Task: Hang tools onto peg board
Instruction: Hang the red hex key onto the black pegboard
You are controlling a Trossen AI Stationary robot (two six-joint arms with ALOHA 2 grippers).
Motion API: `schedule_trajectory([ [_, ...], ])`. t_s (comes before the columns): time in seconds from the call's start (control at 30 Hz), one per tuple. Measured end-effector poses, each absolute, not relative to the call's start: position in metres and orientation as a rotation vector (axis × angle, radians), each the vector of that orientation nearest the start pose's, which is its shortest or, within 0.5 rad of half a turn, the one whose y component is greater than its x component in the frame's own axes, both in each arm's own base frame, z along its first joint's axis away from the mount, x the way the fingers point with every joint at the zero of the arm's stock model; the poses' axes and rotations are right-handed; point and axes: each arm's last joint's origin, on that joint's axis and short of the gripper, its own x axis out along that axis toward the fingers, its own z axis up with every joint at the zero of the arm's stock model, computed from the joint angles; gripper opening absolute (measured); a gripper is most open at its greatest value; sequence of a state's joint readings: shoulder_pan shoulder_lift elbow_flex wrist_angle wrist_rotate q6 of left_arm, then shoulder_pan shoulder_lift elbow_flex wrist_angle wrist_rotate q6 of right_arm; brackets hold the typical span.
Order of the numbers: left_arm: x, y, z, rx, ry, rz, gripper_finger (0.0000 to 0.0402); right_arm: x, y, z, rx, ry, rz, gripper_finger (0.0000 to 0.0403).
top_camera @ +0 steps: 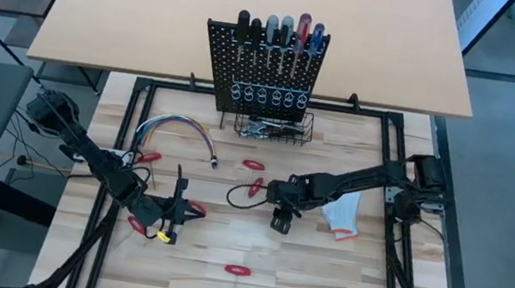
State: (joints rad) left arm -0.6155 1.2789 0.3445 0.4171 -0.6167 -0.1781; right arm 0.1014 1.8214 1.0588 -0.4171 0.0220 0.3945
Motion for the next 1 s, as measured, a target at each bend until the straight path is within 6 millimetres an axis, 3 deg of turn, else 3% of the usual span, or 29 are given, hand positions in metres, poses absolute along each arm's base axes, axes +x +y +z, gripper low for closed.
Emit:
schedule_trajectory([
  [0.23,0.187,-0.112,0.150,0.123,0.419,0.039,0.0000,0.345,0.042,0.137,0.355,1.170,-0.091,0.0189],
  [0.33,0.187,-0.112,0.150,0.123,0.420,0.038,0.0000,0.347,0.047,0.137,0.311,1.148,-0.023,0.0189],
  [0.57,0.187,-0.112,0.150,0.123,0.421,0.039,0.0000,0.340,0.042,0.171,0.200,1.045,-0.139,0.0189],
  [0.77,0.187,-0.112,0.149,0.125,0.423,0.039,0.0000,0.330,0.023,0.158,0.245,1.169,-0.297,0.0175],
  [1.0,0.187,-0.112,0.149,0.126,0.424,0.039,0.0000,0.338,0.023,0.131,0.245,1.211,-0.303,0.0107],
])
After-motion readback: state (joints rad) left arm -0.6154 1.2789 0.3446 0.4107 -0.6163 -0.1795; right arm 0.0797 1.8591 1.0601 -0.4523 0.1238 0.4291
